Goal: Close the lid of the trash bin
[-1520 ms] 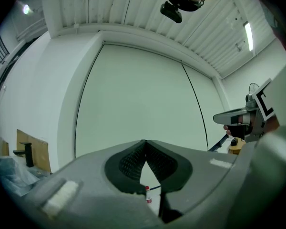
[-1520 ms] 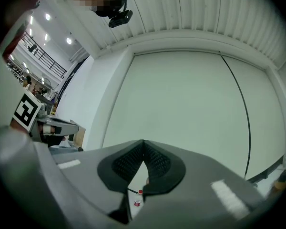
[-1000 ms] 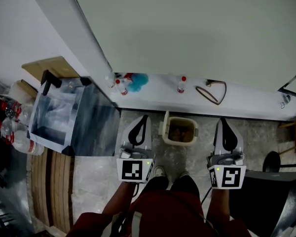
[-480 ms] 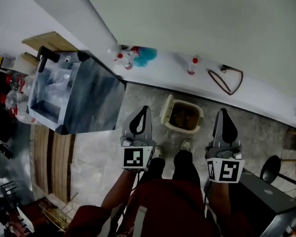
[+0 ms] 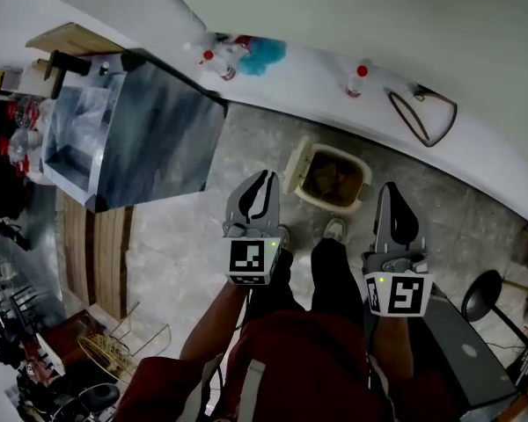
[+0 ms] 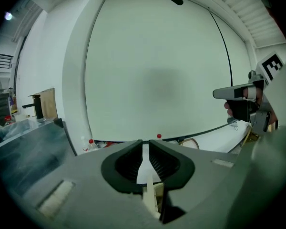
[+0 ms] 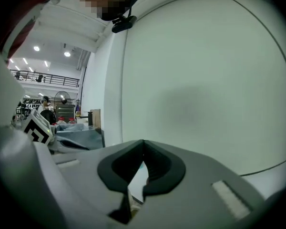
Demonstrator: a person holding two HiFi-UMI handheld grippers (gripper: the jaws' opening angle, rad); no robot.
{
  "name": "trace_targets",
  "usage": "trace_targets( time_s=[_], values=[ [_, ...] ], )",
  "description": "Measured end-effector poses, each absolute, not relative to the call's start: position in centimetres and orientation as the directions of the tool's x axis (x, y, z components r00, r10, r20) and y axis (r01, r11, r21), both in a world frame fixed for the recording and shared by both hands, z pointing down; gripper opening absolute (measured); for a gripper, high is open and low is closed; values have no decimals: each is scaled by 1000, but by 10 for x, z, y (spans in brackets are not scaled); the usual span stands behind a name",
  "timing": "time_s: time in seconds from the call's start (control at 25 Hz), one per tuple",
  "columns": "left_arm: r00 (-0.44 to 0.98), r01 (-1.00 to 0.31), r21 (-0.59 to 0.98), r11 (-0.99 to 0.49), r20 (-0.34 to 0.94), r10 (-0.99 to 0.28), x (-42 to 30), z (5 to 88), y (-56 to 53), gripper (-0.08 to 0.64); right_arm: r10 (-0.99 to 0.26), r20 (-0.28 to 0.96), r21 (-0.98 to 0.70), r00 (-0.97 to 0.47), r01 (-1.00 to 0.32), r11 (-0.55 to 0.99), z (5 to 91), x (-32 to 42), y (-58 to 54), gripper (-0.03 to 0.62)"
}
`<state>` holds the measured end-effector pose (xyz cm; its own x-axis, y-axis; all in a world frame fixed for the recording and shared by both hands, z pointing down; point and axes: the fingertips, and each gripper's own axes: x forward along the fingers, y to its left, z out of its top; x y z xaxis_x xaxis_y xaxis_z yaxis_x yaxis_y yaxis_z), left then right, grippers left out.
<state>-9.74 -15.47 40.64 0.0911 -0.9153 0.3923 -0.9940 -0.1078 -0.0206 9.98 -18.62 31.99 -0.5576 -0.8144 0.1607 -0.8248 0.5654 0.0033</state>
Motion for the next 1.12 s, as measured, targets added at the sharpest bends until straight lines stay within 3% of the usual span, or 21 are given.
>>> trace_targets(
  time_s=[0.44, 0.8, 1.12],
  values=[
    [154, -987, 51, -154, 592, -791, -75, 541, -151, 191, -754, 279, -57, -595, -794, 605, 411, 97, -179, 0],
    [142, -988, 50, -146, 667, -731, -71, 624, -149, 201, -715, 353, -92, -603, -783, 615, 476, 95, -171, 0],
    [157, -986, 64, -155, 680, -716, -65, 640, -142, 201, -707, 379, -99, -597, -786, 610, 496, 97, -167, 0]
  ],
)
